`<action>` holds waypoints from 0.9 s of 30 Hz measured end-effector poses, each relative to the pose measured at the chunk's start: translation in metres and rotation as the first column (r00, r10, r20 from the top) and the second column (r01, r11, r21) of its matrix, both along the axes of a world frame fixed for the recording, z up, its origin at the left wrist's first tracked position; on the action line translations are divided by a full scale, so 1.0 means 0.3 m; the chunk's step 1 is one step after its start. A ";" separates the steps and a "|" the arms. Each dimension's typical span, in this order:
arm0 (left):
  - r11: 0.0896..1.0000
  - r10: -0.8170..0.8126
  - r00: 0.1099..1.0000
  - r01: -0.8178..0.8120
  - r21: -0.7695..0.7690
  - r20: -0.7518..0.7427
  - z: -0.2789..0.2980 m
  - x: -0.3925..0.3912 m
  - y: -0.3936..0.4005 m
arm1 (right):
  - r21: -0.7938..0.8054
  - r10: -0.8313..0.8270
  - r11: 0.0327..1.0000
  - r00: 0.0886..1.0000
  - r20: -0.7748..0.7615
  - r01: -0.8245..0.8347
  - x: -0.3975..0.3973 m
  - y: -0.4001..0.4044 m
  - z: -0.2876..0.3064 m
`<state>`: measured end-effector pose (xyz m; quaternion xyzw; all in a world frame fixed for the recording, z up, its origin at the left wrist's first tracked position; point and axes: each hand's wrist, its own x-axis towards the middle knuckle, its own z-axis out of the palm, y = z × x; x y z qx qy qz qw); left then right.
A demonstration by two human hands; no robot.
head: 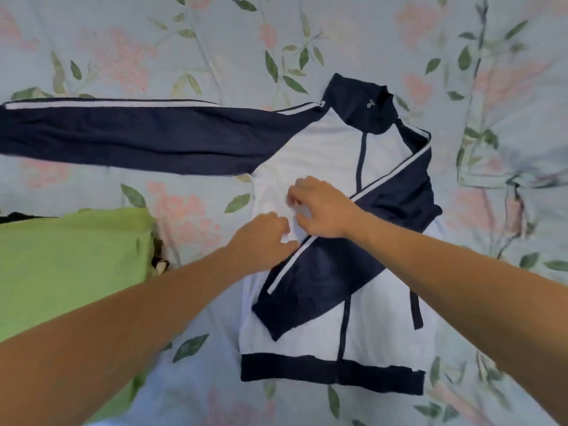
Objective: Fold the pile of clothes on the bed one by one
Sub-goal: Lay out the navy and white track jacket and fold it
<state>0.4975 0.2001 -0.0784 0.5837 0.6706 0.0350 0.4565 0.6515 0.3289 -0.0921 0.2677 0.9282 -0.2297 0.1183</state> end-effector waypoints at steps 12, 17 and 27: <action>0.925 0.276 0.942 -0.207 -0.319 0.192 -0.040 0.179 -0.089 | -0.086 0.129 0.990 0.976 0.174 -0.115 0.183 0.004 0.015; 0.923 0.341 0.906 -0.272 -0.273 0.250 0.075 -0.059 -0.042 | -0.013 0.053 0.999 0.968 0.246 -0.052 0.205 0.114 0.082; 0.912 0.401 0.913 -0.405 0.066 0.069 0.110 -0.800 0.051 | -0.051 -0.214 0.976 0.976 -0.033 0.213 -0.287 0.181 0.073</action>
